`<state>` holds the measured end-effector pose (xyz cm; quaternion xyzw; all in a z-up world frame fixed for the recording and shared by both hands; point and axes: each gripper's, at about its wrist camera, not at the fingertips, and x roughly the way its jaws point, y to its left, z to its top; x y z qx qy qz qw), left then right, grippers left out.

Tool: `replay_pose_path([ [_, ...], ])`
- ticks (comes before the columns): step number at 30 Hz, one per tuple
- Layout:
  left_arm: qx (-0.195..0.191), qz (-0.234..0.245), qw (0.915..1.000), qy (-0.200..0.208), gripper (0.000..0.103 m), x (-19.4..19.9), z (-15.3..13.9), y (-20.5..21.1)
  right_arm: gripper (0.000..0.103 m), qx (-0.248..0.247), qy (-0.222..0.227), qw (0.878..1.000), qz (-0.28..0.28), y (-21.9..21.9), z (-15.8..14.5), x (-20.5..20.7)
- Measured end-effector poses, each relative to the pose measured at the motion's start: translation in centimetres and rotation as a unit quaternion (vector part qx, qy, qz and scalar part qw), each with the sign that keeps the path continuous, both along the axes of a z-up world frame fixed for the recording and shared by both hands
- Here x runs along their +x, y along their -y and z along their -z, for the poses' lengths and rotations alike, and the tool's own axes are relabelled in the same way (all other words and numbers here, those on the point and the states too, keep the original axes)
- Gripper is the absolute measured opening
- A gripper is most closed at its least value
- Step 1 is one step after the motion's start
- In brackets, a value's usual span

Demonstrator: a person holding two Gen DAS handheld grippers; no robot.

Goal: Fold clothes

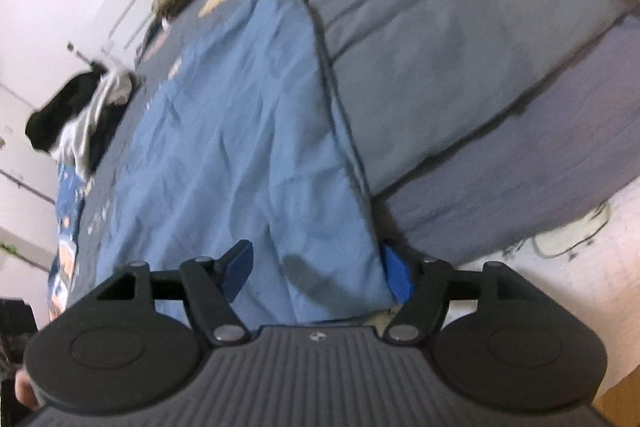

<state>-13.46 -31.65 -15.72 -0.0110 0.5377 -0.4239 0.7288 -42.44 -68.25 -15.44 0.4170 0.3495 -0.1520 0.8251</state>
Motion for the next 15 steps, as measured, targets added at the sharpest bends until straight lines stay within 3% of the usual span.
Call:
replay_pose_path([
  [3,0.001,-0.002,1.0,-0.002,0.03,0.1,0.1,0.0,0.067,-0.004,-0.005,1.0,-0.003,-0.2,0.1,0.4],
  [5,0.001,-0.003,1.0,-0.002,0.03,0.1,0.1,0.1,0.054,0.017,0.001,1.0,0.01,0.1,0.1,0.3],
  [7,0.001,-0.003,1.0,-0.002,0.03,0.1,0.1,0.1,0.008,0.045,0.006,0.999,0.019,0.5,0.3,0.0],
  [10,0.002,0.012,0.9999,0.002,0.026,0.0,-0.1,0.3,0.007,0.046,0.007,0.999,0.025,0.3,0.0,-0.1],
  [11,-0.001,0.016,0.9999,0.002,0.014,-0.1,-0.2,0.4,0.007,0.048,0.016,0.998,0.028,0.2,-0.3,-0.2],
  [15,-0.021,0.022,0.9995,-0.005,0.003,-0.2,-0.7,0.4,0.006,0.063,0.075,0.994,0.055,0.1,-1.8,-1.5],
])
